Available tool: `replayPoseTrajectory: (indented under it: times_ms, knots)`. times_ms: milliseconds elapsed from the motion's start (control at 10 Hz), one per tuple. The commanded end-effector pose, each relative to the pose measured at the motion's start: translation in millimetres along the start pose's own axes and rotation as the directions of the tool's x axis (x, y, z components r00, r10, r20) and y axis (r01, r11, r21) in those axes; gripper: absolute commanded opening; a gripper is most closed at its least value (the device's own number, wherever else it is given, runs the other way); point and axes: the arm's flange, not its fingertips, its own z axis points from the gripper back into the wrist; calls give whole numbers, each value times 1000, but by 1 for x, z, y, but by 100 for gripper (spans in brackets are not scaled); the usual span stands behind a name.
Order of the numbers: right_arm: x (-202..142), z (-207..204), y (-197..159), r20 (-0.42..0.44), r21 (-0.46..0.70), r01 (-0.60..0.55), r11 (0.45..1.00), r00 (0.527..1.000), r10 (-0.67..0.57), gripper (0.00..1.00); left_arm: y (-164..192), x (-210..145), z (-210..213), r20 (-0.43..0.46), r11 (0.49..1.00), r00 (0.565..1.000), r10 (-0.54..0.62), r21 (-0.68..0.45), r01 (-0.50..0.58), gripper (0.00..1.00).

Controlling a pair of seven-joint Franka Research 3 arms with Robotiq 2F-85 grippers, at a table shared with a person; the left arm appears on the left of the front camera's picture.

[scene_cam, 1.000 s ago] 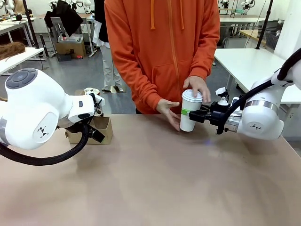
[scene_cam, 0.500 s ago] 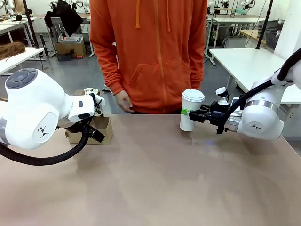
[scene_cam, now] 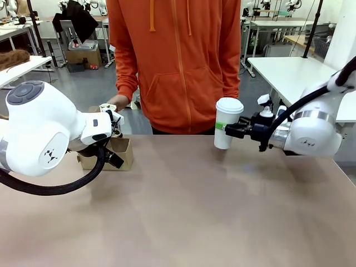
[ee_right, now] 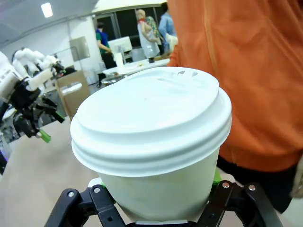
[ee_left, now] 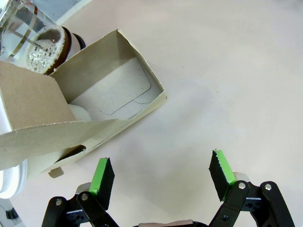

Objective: Pour a drink into a cup and package it in a carrier.
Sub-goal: When a person places the Paper Cup Lid on the 600 ml Paper Cup , lift the 600 ml Paper Cup.

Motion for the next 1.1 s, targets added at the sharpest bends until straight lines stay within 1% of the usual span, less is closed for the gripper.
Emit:
replayPoseTrajectory:
  times_ms: [0,200,300,400,500,600,700,800,900,1000]
  knots:
    - [70,22,32,-34,15,-32,999,999,32,80,0,0,0,1,1000,1000,1,-1,-1,100]
    - [134,42,55,-30,44,-62,997,998,63,80,0,0,0,1,1000,1000,1,-1,-1,100]
    - [165,54,74,-11,58,-58,997,998,59,80,0,0,0,1,1000,1000,1,-1,-1,100]
    - [185,65,85,-11,74,-42,996,999,43,80,0,0,0,1,1000,1000,1,-1,-1,100]
    - [197,72,93,-8,81,-47,996,999,48,80,0,0,0,1,1000,1000,1,-1,-1,100]
    - [202,76,97,-15,70,-58,996,998,59,80,0,0,0,1,1000,1000,1,-1,-1,100]
    - [204,79,104,-2,64,-77,995,997,77,80,0,0,0,1,1000,1000,1,-1,-1,100]
    - [199,79,104,13,80,-74,994,997,73,80,0,0,0,1,1000,1000,1,-1,-1,100]
    - [210,77,100,7,58,-86,995,996,85,80,0,0,0,1,1000,1000,1,-1,-1,100]
    - [210,77,100,7,58,-86,995,996,85,80,0,0,0,1,1000,1000,1,-1,-1,100]
